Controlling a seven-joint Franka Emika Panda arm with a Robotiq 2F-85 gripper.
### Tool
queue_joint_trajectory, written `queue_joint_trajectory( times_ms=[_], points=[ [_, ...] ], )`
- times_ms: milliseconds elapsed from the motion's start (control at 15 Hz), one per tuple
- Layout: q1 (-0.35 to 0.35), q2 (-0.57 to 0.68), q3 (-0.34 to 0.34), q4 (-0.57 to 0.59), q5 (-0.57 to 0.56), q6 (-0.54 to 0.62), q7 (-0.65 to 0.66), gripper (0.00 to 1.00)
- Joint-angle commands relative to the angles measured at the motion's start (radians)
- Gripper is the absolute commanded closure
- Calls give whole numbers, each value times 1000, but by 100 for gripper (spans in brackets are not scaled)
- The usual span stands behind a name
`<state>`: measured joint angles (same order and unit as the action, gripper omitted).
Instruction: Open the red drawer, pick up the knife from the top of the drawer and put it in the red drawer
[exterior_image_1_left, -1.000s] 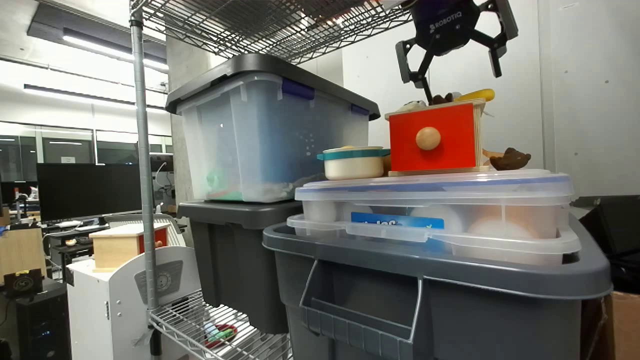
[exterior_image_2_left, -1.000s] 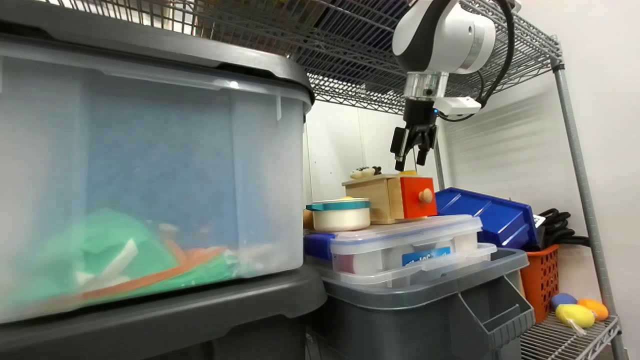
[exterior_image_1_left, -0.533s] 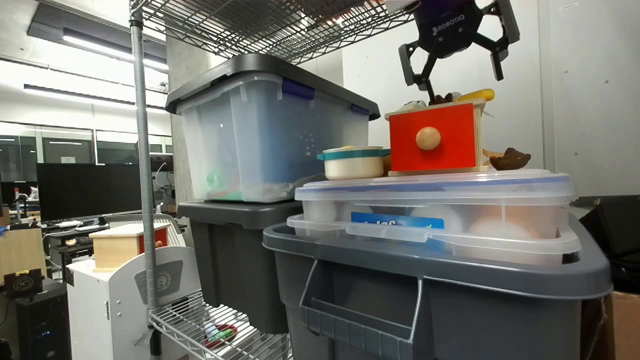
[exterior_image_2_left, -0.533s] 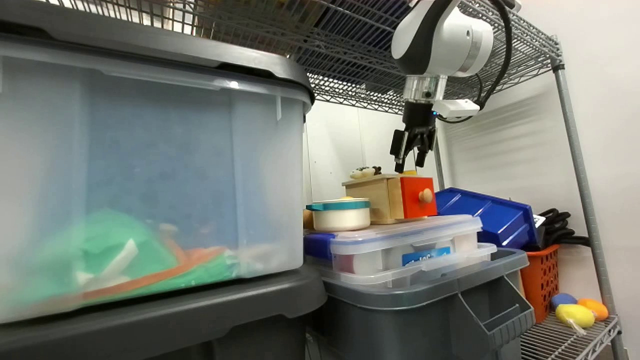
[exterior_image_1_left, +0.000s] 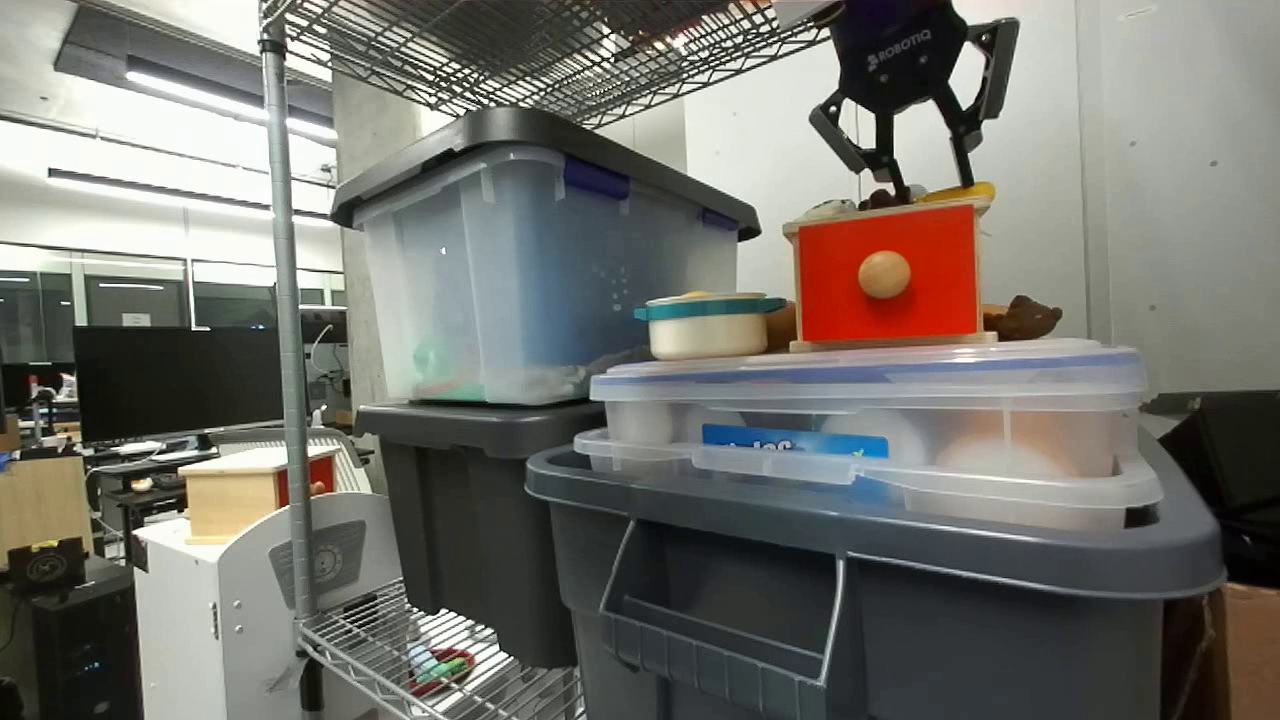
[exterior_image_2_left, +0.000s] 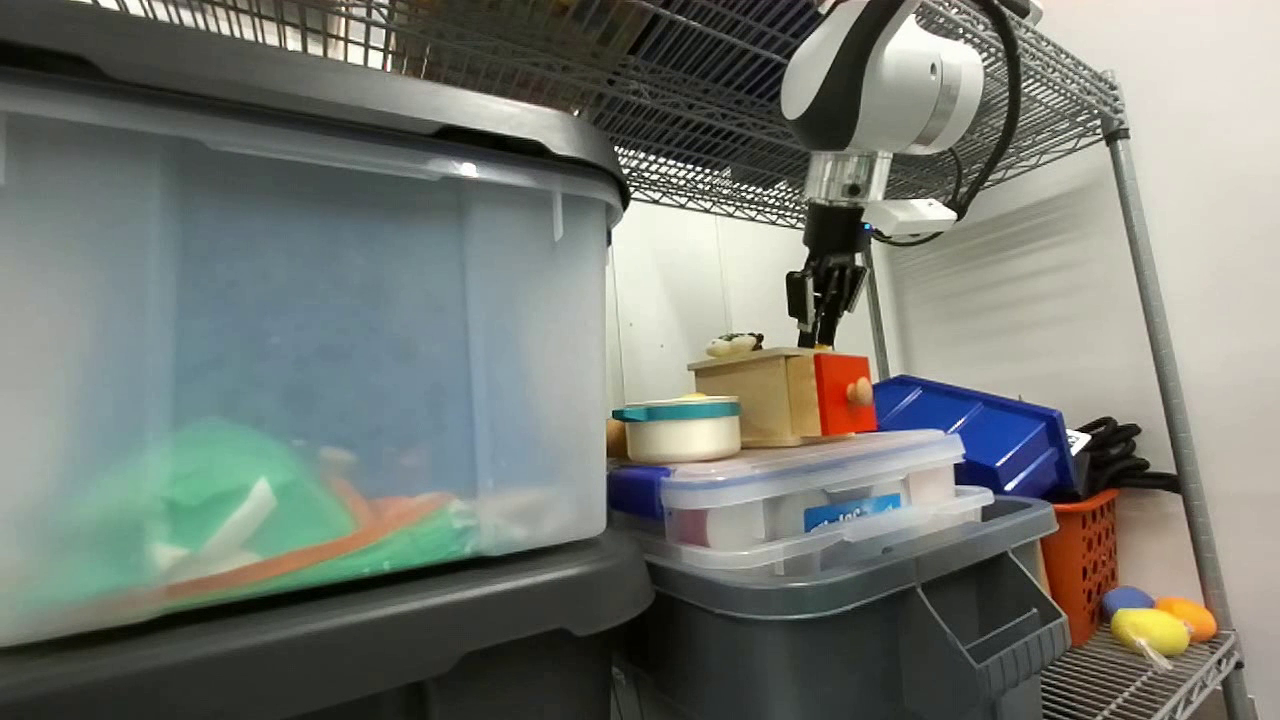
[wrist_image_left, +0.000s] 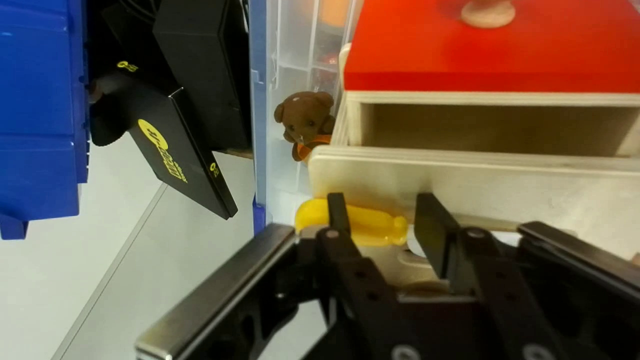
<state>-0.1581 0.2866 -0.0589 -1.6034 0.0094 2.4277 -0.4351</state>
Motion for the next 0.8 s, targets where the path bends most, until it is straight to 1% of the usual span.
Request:
queue_joint_trajectory(
  times_ms=[0,67,133,733],
  points=[
    [-9,28,3,41,-12,-24,-8,91],
    [-9,28,4,41,-11,-24,-9,97],
    [-10,28,5,43,-10,-25,-10,100],
    [-7,14,9,30,-9,-26,-17,100]
  ],
)
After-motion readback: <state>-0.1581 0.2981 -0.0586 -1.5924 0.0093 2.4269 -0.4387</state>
